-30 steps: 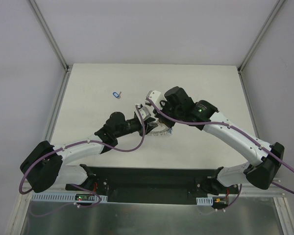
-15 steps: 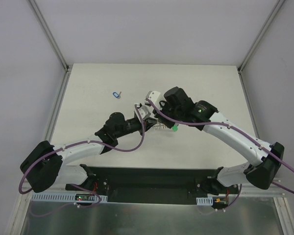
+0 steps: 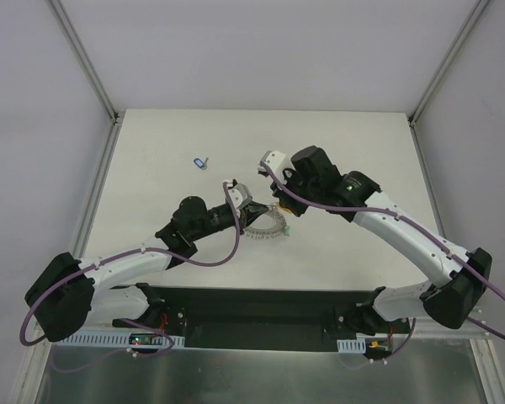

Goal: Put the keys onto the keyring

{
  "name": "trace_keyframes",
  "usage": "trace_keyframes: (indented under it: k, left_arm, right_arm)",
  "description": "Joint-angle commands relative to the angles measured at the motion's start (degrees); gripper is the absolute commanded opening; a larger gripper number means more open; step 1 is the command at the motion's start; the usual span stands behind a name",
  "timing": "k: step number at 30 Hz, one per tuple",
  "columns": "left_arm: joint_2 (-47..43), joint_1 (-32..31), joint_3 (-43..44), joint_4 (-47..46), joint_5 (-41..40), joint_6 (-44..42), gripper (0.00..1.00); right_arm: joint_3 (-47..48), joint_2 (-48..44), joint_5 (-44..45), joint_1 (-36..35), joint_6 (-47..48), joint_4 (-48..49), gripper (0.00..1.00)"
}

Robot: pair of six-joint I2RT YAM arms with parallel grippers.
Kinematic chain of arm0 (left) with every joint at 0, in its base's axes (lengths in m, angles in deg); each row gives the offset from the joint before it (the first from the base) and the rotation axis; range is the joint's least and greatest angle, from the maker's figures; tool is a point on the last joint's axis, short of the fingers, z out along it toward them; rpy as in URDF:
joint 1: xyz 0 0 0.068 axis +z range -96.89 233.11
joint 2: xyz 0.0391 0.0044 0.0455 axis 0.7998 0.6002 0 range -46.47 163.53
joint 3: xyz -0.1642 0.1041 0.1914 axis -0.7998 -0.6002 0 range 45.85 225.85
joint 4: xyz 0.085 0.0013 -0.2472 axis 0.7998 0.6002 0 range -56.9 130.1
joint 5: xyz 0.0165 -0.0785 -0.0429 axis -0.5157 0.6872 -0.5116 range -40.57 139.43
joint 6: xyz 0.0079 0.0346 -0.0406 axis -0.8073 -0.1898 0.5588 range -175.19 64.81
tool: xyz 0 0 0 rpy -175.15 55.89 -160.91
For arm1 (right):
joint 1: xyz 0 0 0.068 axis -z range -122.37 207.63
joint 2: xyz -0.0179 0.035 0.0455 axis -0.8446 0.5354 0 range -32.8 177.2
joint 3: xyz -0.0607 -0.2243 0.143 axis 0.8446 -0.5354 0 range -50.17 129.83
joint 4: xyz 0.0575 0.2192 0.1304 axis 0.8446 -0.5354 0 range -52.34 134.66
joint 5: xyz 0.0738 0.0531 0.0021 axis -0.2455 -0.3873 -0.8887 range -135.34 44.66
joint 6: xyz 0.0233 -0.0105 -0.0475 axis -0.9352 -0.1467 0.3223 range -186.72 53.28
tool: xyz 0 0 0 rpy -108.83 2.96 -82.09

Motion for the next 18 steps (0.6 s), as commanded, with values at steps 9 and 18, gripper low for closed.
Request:
trace_keyframes:
  k: [9,18]
  left_arm:
    - [-6.9,-0.1,-2.1,0.1,-3.3,-0.2,0.00]
    - [-3.6,-0.1,-1.7,0.2,-0.2,1.4,0.19]
  right_arm:
    - [-3.6,-4.0,2.5,3.8,0.0,0.6,0.01]
    - [-1.6,-4.6,-1.8,3.7,-0.1,0.2,0.01]
